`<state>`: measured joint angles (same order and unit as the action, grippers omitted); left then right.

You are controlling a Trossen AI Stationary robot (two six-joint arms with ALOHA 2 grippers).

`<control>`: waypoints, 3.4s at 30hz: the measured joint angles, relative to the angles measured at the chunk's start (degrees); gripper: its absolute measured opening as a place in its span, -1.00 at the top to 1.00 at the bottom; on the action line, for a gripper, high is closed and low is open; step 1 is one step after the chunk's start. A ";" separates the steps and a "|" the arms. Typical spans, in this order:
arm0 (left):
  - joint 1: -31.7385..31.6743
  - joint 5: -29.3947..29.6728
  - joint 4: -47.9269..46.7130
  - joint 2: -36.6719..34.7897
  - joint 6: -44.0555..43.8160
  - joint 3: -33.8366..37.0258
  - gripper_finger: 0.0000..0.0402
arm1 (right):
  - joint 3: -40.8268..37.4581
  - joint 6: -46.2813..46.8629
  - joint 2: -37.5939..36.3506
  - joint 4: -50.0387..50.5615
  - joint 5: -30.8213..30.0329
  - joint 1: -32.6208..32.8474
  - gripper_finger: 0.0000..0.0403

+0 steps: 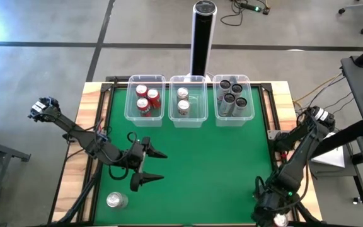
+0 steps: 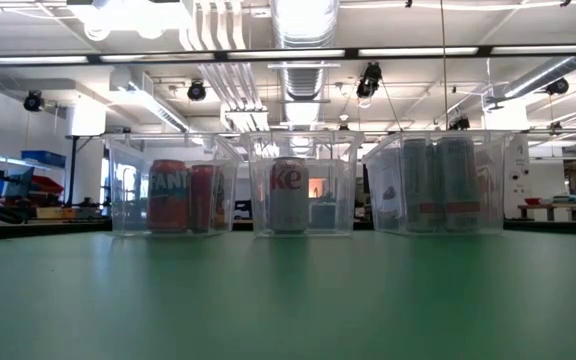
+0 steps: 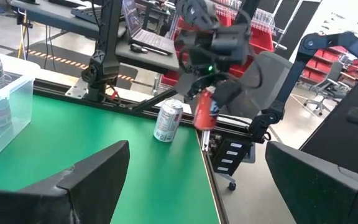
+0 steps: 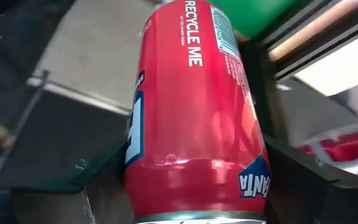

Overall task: Sort soda cans
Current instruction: Put the orange can into the top left transparent bin

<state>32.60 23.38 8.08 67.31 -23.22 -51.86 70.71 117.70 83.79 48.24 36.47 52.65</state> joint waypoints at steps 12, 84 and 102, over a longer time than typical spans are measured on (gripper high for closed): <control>-0.02 -0.34 -11.86 -6.78 1.45 -0.04 -0.80 | 12.78 -11.68 3.92 1.39 -21.17 -11.23 -0.50; 0.73 7.17 -40.86 -12.74 -16.25 6.43 -0.80 | 56.44 -64.26 48.85 39.62 -8.00 -54.04 -0.74; 2.57 6.46 -38.79 -7.99 -17.96 1.20 -0.80 | 61.99 -69.45 38.43 39.86 -21.58 -51.41 -0.85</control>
<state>35.17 29.83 -30.72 59.32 -41.19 -50.65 132.70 48.26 122.22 88.09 14.89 1.25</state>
